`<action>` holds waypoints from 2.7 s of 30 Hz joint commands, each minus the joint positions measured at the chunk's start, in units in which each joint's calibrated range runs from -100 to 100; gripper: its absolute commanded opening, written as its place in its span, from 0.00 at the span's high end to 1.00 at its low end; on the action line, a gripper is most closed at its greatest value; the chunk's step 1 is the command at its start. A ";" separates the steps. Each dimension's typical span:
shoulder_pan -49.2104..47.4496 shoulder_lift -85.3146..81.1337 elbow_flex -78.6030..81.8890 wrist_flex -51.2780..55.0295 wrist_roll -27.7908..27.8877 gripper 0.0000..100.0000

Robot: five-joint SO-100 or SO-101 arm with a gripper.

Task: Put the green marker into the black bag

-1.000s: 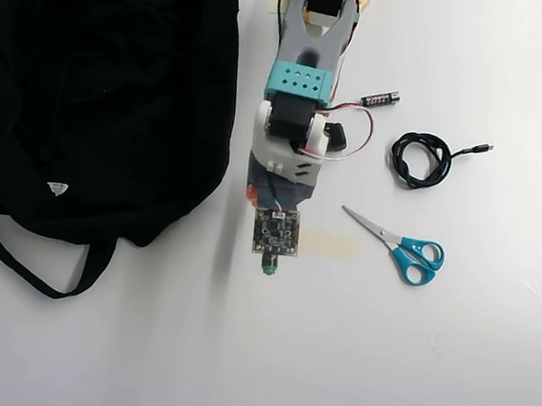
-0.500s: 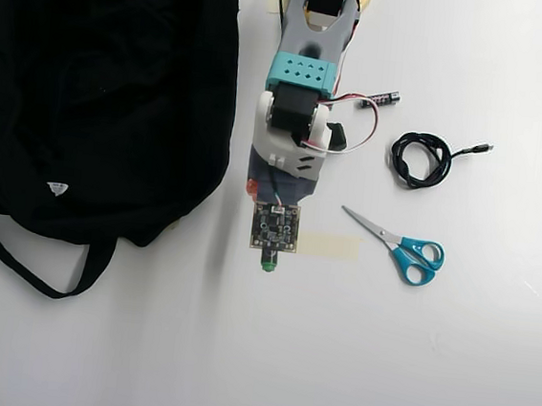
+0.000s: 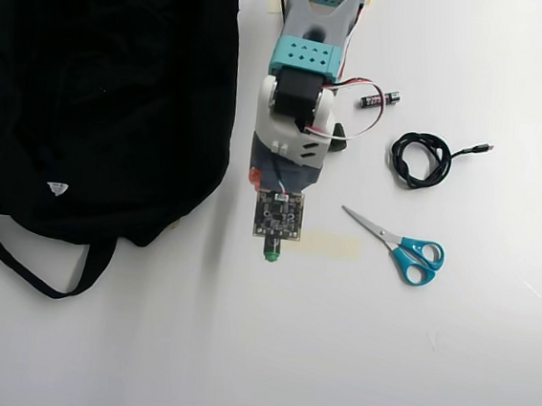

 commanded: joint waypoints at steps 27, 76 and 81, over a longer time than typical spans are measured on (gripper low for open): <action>-0.12 -26.53 22.60 -2.03 -0.17 0.98; 24.26 -38.14 36.70 -13.65 -0.22 0.98; 29.12 -38.14 36.70 -13.65 -0.22 0.98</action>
